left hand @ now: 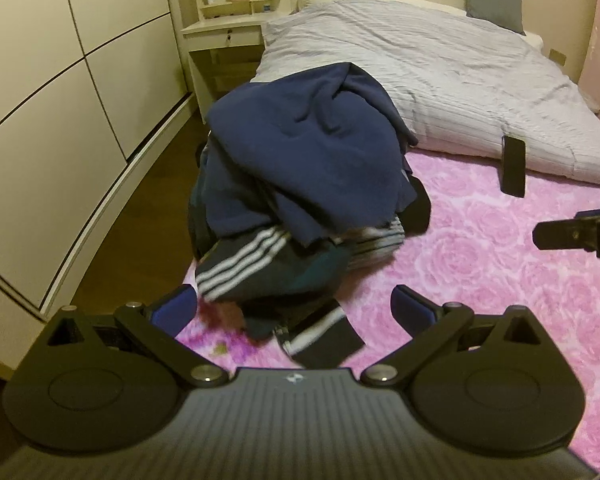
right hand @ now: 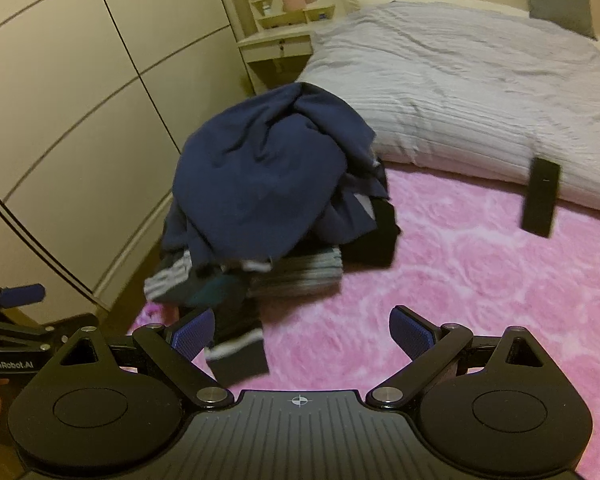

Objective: Fold clothes
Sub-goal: 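Grasp the navy garment with the right gripper while the left gripper grasps it too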

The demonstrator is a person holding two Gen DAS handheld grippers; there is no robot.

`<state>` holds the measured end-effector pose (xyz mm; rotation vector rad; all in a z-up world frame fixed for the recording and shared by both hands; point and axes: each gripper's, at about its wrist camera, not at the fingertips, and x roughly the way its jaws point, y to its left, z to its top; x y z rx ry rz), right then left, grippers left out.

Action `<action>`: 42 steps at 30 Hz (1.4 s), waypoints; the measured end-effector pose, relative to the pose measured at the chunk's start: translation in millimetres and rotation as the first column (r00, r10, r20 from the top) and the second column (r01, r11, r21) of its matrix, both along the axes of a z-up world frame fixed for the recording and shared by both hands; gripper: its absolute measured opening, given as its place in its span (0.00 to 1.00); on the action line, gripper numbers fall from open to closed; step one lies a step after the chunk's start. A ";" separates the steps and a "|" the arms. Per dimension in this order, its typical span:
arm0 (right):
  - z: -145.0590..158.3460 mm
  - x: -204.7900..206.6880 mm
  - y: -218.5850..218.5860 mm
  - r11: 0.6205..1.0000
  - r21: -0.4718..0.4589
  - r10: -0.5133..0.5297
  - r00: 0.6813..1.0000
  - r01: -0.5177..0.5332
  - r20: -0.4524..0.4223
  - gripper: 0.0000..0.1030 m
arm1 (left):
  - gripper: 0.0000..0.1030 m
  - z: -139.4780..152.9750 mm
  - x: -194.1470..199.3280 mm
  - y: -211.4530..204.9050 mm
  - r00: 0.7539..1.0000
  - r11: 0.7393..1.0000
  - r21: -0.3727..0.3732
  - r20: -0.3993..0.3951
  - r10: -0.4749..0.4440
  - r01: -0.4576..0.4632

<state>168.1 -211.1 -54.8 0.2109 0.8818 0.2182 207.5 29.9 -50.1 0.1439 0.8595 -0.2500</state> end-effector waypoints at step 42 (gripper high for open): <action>30.6 71.2 -75.2 0.991 0.103 -0.097 0.980 0.080 0.172 0.01 | 0.08 55.9 114.2 -69.5 0.929 0.919 -0.214 0.248 -0.275 0.330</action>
